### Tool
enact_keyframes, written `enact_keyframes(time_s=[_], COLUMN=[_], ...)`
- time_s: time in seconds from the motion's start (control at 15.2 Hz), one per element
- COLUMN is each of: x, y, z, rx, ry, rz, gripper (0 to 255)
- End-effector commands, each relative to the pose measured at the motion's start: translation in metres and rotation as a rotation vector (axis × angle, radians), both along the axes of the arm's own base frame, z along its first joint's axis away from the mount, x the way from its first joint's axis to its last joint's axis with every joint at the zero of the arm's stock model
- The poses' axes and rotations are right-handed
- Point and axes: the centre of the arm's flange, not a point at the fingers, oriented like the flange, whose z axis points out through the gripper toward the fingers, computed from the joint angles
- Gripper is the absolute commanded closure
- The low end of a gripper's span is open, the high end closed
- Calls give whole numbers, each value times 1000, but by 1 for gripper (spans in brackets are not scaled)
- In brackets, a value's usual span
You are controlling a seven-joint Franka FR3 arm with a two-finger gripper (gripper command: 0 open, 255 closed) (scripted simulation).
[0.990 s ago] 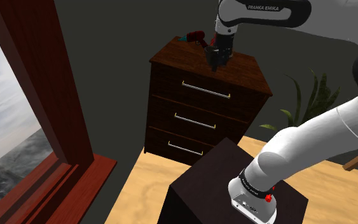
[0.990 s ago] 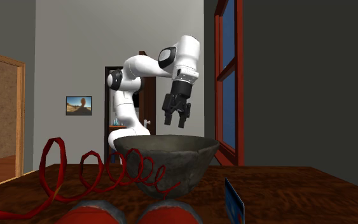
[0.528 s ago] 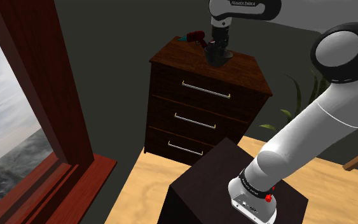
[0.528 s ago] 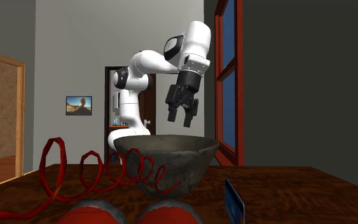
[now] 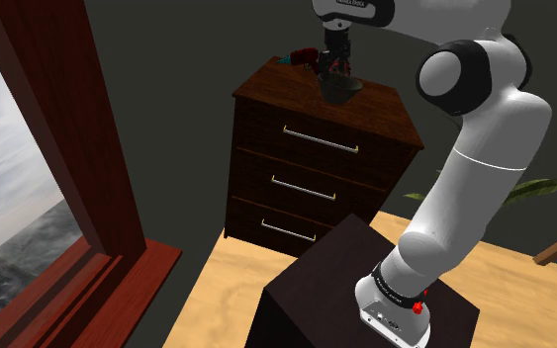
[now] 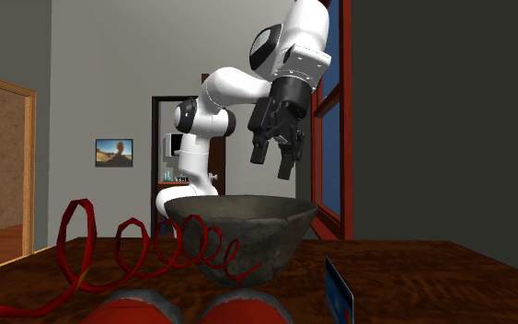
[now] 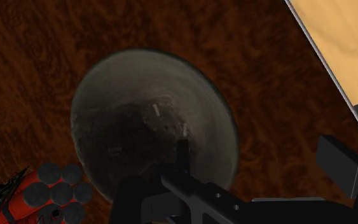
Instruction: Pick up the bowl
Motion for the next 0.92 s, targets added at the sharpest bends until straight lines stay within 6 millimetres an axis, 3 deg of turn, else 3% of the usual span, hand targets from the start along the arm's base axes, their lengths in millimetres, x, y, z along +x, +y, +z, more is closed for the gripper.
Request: enact_keyframes(time_s=[0.0,0.59,0.66,0.86], x=[14,14,14,14], y=[-13,-13,-12,-12], z=[6,-34,-34,-34], rx=[-14,-14,-14,-14], ry=[-2,-2,-2,-2], rz=[-3,-3,-3,-3], gripper=[0,0,255,255])
